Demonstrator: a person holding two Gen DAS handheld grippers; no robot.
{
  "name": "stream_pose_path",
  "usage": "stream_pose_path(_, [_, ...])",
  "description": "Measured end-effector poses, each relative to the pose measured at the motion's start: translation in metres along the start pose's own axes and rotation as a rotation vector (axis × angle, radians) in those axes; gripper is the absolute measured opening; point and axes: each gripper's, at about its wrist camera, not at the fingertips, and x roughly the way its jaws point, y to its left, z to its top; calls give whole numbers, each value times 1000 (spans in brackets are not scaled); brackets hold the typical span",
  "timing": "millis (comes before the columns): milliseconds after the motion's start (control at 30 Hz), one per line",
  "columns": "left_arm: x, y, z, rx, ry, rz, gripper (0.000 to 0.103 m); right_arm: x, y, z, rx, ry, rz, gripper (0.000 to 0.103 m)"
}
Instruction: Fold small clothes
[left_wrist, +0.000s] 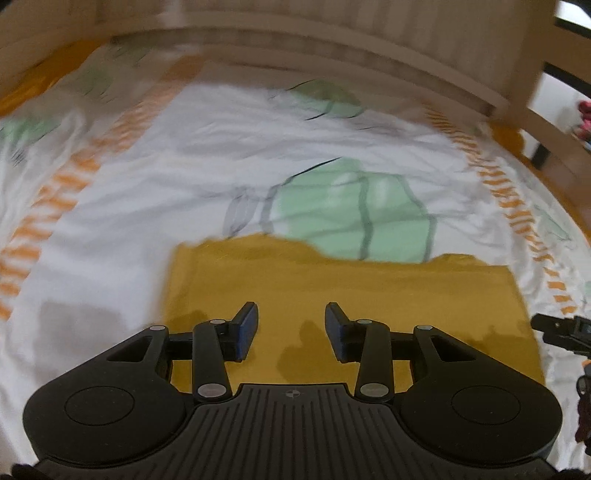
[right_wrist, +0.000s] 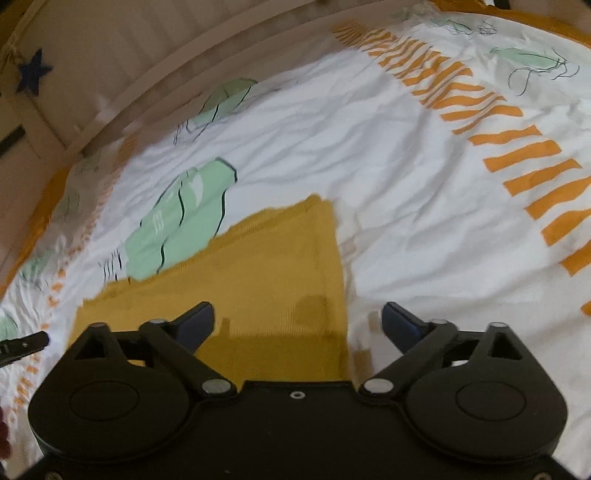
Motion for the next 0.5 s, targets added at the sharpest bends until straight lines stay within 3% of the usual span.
stream_pose_path(200, [44, -43, 13, -8, 87, -99, 39, 3, -22, 6, 110, 45, 67, 101])
stream_pose_path(400, [80, -65, 6, -5, 165, -59, 38, 12, -53, 4, 266, 93, 146, 102])
stream_pose_path(500, [92, -67, -3, -22, 226, -54, 38, 13, -57, 4, 281, 104, 173, 102])
